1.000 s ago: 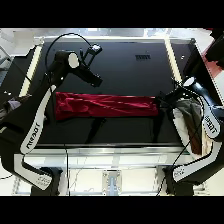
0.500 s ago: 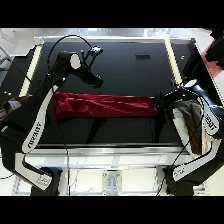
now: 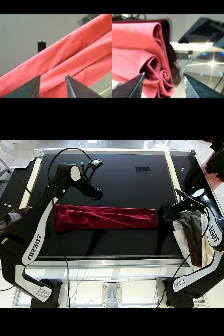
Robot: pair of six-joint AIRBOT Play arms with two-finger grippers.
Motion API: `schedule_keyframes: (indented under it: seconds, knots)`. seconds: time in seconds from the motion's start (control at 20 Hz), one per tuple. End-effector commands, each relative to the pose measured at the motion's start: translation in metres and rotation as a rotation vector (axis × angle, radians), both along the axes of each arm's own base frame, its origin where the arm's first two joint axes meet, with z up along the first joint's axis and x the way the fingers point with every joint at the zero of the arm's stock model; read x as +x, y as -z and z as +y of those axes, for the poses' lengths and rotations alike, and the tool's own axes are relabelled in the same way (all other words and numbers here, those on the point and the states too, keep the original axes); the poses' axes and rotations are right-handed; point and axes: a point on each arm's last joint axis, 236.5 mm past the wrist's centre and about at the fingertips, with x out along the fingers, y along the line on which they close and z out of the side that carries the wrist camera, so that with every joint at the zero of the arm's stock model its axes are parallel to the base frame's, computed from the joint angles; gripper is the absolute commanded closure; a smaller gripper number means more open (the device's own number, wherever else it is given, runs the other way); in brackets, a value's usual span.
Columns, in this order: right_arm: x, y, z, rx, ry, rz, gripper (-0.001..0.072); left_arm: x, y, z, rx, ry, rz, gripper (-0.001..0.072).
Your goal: Fold the shirts.
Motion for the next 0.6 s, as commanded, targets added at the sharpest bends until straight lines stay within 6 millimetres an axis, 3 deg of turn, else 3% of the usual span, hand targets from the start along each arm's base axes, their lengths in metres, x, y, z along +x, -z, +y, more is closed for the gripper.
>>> schedule_keyframes:
  seconds: [0.0,0.35,0.4,0.55]
  knots:
    - [0.009,0.004,0.008,0.040,0.023,-0.019,0.0153,0.000,0.000,0.000,-0.001,-0.003,0.001,0.0329]
    - [0.008,0.024,0.049,0.116,-0.032,0.017,0.0179,0.000,0.000,0.000,-0.002,-0.005,0.002,0.0329]
    - [0.008,0.023,0.056,0.119,-0.045,0.017,0.0218,0.000,0.000,0.000,-0.002,-0.005,0.002,0.0330]
    - [0.009,0.014,0.080,0.172,-0.079,0.002,0.0554,0.000,0.000,0.000,-0.002,-0.005,0.002,0.0333]
